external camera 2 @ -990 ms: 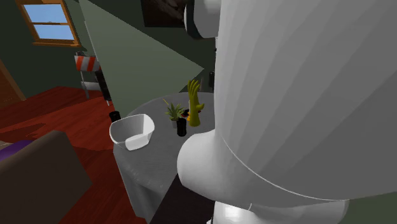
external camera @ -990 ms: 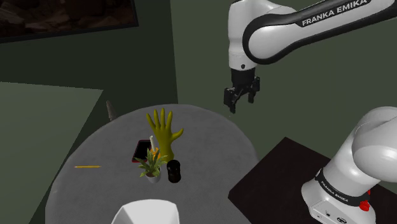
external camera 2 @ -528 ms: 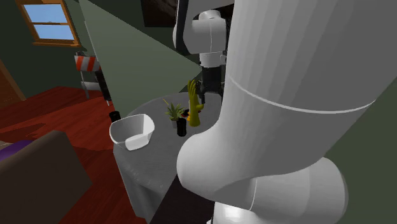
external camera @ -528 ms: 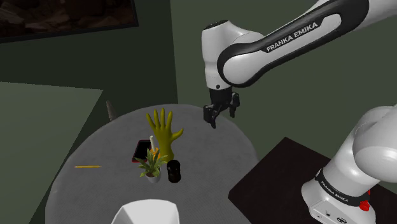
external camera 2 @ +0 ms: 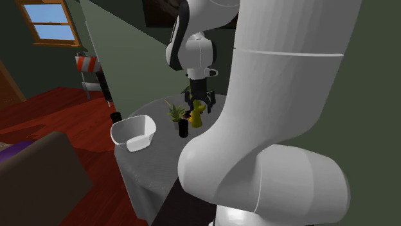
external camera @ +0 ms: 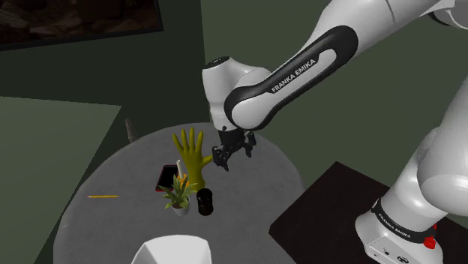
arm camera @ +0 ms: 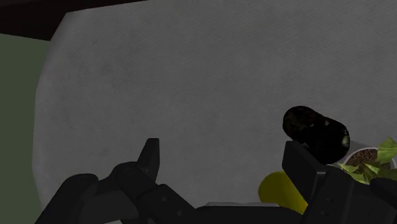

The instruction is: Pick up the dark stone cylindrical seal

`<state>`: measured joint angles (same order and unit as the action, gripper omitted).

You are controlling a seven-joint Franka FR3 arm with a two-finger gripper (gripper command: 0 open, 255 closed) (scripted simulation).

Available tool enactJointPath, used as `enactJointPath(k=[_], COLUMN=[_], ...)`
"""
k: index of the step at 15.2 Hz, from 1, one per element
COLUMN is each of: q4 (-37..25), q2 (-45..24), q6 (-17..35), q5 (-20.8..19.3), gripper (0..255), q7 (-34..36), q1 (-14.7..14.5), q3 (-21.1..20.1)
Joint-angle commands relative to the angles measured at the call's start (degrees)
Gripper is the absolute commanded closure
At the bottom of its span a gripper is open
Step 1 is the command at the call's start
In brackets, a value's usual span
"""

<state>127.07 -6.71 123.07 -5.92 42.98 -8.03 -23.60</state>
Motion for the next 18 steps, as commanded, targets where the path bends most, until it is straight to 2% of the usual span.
enactJointPath(k=[1,7,12,18], q4=[-2.6,-13.5,-23.7,-24.0], q2=[-4.3,-18.0,-28.3,-31.6], q6=[1.0,1.7,0.7,3.6], q5=[-1.8,-7.2,-9.9,-11.2], gripper=[0,0,0,0], q7=[2.6,9.3,12.6,13.4], q1=[-1.1,-6.1,-10.5,-11.3], q3=[-0.3,0.4,1.8,2.8])
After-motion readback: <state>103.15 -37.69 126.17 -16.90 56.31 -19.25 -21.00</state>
